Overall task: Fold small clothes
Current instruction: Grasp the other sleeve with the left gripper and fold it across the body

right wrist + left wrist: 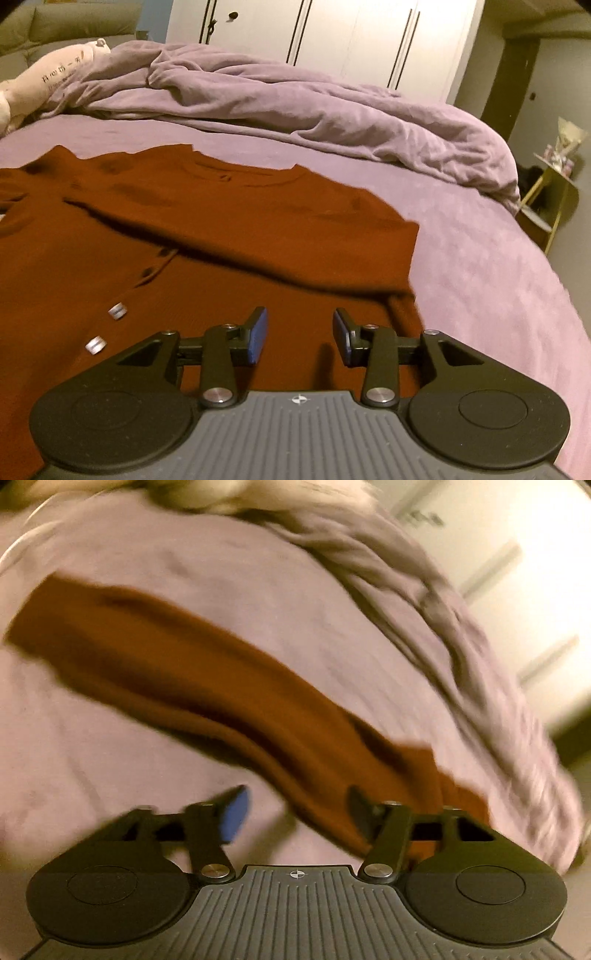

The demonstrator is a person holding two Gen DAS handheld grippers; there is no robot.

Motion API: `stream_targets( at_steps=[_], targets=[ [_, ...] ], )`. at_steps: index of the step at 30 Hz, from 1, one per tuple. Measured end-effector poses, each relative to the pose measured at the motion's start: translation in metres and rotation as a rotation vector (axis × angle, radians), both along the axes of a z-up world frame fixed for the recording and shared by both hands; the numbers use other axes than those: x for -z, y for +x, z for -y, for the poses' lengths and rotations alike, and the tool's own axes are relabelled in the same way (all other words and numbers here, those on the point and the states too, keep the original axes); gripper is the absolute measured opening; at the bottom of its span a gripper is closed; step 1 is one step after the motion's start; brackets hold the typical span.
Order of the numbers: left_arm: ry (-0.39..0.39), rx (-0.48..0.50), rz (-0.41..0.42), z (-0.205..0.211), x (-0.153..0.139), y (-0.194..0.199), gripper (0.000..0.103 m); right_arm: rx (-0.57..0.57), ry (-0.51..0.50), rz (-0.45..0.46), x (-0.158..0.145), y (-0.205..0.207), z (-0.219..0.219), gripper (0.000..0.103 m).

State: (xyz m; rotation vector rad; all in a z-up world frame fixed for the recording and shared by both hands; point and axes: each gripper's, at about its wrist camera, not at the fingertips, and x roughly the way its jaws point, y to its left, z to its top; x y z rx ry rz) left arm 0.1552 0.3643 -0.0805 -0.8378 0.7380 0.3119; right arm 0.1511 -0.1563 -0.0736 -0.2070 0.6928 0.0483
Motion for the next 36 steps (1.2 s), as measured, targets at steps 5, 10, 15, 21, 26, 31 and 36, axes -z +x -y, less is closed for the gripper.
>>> stream_targets(
  at_steps=[5,10,15,21,26,31,36],
  targets=[
    [-0.143,-0.221,0.073,-0.056,0.017,-0.033,0.06,-0.027,-0.033,-0.01,-0.002,-0.011,-0.013,0.038],
    [-0.296,-0.349,0.172,-0.09,0.039,-0.042,0.052,-0.017,-0.032,-0.013,-0.007,-0.006,-0.017,0.039],
    [-0.343,-0.418,0.2,-0.107,0.051,-0.043,0.023,-0.021,-0.053,-0.004,-0.011,-0.007,-0.024,0.042],
    [-0.19,-0.327,0.179,-0.102,0.028,-0.041,0.014,-0.027,-0.064,0.001,-0.014,-0.006,-0.027,0.045],
    [-0.023,-0.176,0.243,-0.066,-0.03,-0.021,0.013,-0.029,-0.05,0.023,-0.018,-0.008,-0.026,0.045],
    [0.143,0.074,0.327,0.022,-0.1,0.017,0.013,-0.018,-0.03,0.043,-0.023,-0.011,-0.02,0.045],
    [0.235,0.365,0.334,0.152,-0.121,0.053,0.015,0.012,0.013,0.046,-0.028,-0.013,-0.008,0.045]
  ],
)
